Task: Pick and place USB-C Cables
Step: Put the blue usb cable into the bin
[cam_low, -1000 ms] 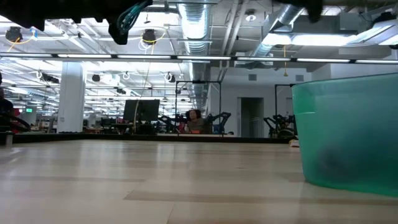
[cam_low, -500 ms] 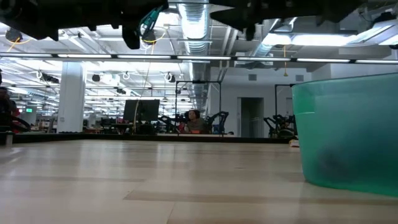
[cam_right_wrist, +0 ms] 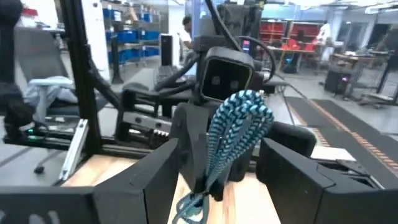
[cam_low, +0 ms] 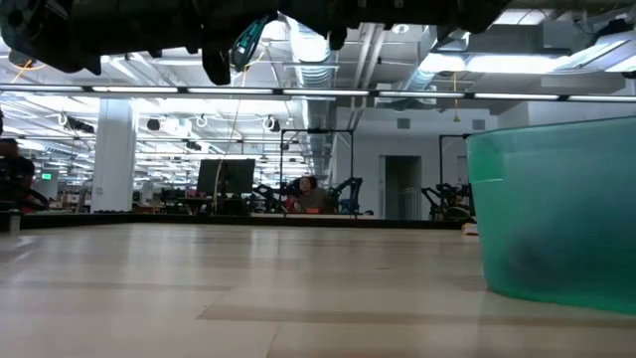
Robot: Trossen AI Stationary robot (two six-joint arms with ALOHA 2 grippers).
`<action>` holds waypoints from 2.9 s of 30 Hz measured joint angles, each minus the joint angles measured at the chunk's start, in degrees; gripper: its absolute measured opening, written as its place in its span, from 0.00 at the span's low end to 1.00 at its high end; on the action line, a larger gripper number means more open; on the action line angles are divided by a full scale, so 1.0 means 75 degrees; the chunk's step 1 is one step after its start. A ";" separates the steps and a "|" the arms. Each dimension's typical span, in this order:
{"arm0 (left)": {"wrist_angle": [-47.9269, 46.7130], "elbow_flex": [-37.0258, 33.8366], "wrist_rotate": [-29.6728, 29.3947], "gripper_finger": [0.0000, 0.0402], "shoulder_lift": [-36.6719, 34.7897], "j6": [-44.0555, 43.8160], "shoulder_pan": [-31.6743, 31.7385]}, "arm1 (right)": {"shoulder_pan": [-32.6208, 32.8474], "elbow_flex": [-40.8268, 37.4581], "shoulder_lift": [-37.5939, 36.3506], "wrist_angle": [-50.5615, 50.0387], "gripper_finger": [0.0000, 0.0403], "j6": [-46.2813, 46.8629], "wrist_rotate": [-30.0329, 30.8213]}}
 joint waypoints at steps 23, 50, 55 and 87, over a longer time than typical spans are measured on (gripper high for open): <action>-0.0118 -0.0003 -0.0410 0.02 -0.0046 -0.0130 0.0006 | -0.0392 0.0080 0.0230 0.0263 0.04 0.0627 -0.0681; -0.2860 0.0003 0.1488 0.52 -0.0049 -0.2483 0.0000 | 0.2023 0.0071 -0.2709 -0.7125 0.02 0.2832 0.2529; -0.2939 0.0003 0.1486 0.52 -0.0049 -0.2479 0.0000 | 0.3107 0.0071 -0.2599 -0.7875 0.02 0.3759 0.2831; -0.3015 0.0003 0.0875 0.52 -0.0049 -0.2146 0.0006 | 0.4748 0.3187 0.1000 -1.2731 0.01 0.3858 0.3459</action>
